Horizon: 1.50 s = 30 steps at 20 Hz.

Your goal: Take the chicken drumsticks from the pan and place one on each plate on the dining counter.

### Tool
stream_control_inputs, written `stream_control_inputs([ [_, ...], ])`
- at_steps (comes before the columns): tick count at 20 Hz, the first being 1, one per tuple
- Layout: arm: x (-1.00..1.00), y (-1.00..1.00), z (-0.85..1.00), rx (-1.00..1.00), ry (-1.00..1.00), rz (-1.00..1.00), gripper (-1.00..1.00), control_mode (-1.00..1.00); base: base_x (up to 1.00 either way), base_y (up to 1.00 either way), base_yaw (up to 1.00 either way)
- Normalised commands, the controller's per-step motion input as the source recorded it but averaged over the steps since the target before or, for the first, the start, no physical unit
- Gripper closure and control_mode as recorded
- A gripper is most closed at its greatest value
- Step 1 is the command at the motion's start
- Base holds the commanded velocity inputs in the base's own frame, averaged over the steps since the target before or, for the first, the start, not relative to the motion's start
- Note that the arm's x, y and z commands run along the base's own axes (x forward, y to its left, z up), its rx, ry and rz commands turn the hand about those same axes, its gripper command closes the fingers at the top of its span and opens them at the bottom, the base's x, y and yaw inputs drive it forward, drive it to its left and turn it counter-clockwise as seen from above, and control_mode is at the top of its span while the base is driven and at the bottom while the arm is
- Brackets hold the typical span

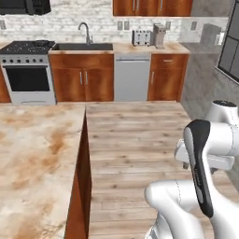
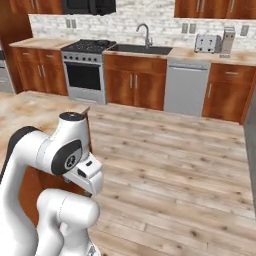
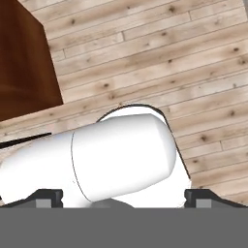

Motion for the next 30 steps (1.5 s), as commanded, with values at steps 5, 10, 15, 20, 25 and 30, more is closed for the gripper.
stream_control_inputs([
  [5, 0.00, 0.00, 0.00, 0.00, 0.00, 0.00, -1.00, 1.00, 1.00, -0.31, 0.18],
  [10, 0.00, 0.00, 0.00, 0.00, 0.00, 0.00, -1.00, 1.00, 1.00, -0.33, 0.17],
  [15, 0.00, 0.00, 0.00, 0.00, 0.00, 0.00, -1.00, 1.00, 1.00, -0.36, 0.13],
  [20, 0.00, 0.00, 0.00, 0.00, 0.00, 0.00, -1.00, 1.00, 1.00, -0.36, 0.14],
  [25, 0.00, 0.00, 0.00, 0.00, 0.00, 0.00, -1.00, 1.00, 1.00, -0.34, 0.16],
  [30, 0.00, 0.00, 0.00, 0.00, 0.00, 0.00, -1.00, 1.00, 1.00, -0.33, 0.17],
])
